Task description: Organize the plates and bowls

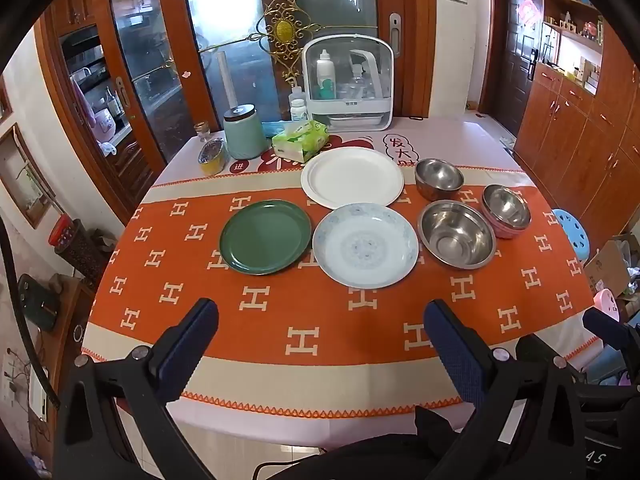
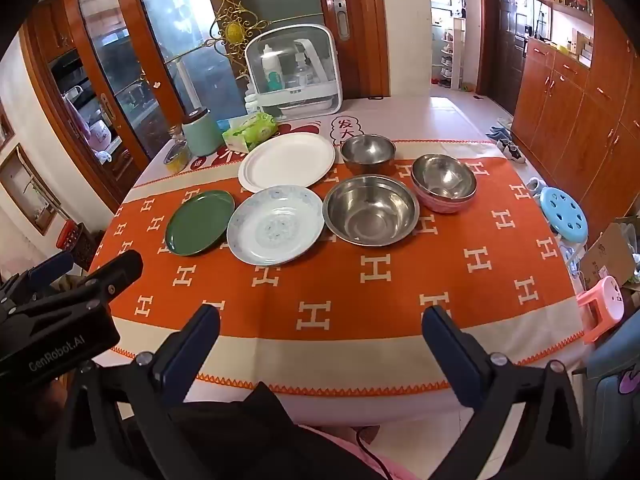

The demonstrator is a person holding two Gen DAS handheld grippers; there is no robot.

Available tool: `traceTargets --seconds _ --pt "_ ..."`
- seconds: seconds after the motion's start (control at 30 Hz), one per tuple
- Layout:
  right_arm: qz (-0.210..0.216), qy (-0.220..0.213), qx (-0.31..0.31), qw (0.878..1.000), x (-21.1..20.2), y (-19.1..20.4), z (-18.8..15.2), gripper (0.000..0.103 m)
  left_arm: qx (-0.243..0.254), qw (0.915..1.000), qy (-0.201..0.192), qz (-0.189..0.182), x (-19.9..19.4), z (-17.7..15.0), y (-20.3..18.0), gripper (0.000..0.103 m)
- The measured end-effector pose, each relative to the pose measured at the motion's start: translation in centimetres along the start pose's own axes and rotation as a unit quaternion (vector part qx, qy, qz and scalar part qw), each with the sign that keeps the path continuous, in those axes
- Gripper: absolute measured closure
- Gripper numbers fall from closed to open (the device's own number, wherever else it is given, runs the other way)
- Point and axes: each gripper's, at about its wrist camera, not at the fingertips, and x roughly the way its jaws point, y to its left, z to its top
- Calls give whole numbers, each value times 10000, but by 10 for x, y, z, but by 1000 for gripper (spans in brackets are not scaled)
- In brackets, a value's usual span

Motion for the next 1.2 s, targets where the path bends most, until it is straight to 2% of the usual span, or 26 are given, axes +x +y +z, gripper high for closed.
traceTargets --seconds 0.67,0.93,1.2 --pt "-1 22 -2 10000 2 -1 4 1 14 10000 -9 60 1 0 0 1" --pt "-4 22 -13 10000 3 -3 7 1 -5 10000 -23 61 4 20 -3 1" --pt "-7 27 -32 10000 3 -6 10 1 -5 10000 -30 56 3 21 -2 1"
